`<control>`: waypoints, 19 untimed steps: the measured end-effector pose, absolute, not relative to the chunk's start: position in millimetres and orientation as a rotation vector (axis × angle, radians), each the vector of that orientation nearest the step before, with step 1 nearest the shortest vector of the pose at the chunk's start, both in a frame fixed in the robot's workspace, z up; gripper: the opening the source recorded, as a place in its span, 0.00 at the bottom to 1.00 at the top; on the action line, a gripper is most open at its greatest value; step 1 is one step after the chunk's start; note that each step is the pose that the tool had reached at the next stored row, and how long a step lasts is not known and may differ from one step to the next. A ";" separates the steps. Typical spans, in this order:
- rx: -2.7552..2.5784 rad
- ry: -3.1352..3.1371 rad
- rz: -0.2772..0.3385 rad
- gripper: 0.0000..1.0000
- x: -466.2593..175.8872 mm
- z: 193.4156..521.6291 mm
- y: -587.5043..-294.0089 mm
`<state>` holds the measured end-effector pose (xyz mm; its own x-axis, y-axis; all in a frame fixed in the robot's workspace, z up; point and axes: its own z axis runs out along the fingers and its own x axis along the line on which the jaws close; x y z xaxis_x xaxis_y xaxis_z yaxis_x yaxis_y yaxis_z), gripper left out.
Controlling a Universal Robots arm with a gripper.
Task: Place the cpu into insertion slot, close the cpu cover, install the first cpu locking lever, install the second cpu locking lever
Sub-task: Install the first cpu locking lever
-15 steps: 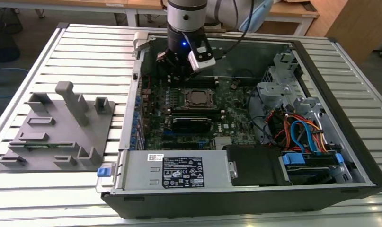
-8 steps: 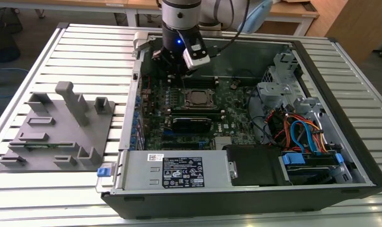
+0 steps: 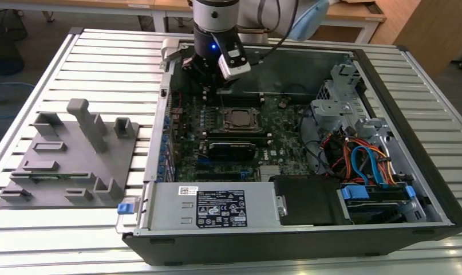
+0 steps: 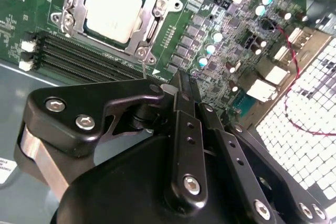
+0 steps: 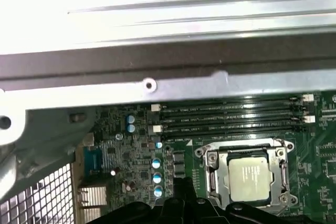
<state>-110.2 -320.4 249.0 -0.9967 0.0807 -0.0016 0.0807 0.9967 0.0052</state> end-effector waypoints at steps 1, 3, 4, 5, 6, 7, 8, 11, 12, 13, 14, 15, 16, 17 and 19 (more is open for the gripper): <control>0.127 3.136 0.008 0.10 -110.2 249.0 -319.3; 0.126 3.135 0.008 0.10 -110.2 249.1 -316.0; 0.125 3.135 0.008 0.10 -110.2 249.1 -315.7; 0.125 3.134 0.008 0.10 -110.2 249.1 -315.7; 0.125 3.134 0.008 0.10 -110.2 249.1 -315.7; 0.125 3.133 0.008 0.10 -110.2 249.0 -315.7; 0.125 3.131 0.008 0.10 -110.3 249.1 -315.7; 0.124 3.118 0.009 0.10 -110.2 249.1 -315.7; 0.124 3.113 0.009 0.10 -110.2 249.1 -315.7; 0.124 3.109 0.010 0.10 -110.2 249.1 -315.6; 0.124 3.106 0.010 0.10 -110.2 249.1 -315.4; 0.124 3.103 0.010 0.10 -110.2 249.2 -315.1; 0.124 3.101 0.010 0.10 -110.2 249.2 -314.5; 0.123 3.100 0.010 0.10 -110.2 249.3 -313.8; 0.123 3.099 0.010 0.10 -110.2 249.3 -312.4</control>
<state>-110.2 -312.4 249.3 -0.9960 0.0796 -0.0399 0.0794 0.9968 0.0082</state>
